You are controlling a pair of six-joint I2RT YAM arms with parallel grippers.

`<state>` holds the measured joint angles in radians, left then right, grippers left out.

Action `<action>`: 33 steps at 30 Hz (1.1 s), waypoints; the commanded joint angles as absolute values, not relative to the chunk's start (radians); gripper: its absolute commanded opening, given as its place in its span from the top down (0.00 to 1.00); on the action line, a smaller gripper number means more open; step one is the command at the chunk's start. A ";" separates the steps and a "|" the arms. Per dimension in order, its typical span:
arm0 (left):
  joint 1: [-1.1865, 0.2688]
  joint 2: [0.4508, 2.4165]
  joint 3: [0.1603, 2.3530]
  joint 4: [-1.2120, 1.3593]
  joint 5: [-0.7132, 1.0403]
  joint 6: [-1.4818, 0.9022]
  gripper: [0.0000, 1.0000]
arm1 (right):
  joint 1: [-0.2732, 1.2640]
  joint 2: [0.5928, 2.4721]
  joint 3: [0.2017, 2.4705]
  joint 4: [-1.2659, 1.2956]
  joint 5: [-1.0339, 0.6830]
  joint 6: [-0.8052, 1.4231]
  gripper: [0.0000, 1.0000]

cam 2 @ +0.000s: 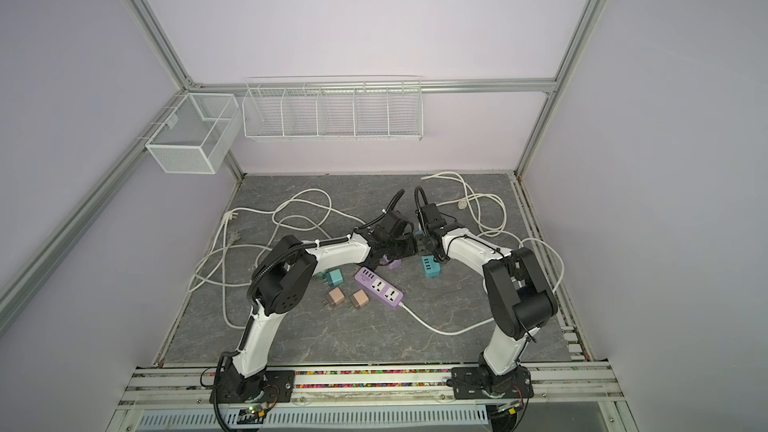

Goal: Pull the plug off the socket
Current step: 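Pull the green adapter off the teal strip with the right gripper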

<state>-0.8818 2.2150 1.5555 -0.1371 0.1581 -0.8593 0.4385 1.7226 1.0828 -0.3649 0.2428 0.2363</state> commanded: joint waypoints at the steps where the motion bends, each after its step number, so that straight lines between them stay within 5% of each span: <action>1: -0.898 2.263 1.561 -0.201 0.173 -0.865 0.70 | 0.452 1.707 1.058 -0.338 0.209 0.254 0.81; 13: -0.903 2.294 1.565 -0.069 0.247 -0.927 0.69 | 0.448 1.719 1.056 -0.323 0.173 0.269 0.82; 28: -0.902 2.328 1.517 -0.211 0.153 -0.890 0.69 | 0.462 1.690 1.091 -0.346 0.159 0.207 0.84; 33: -0.903 2.317 1.508 -0.224 0.130 -0.887 0.69 | 0.463 1.690 1.128 -0.404 0.276 0.158 0.84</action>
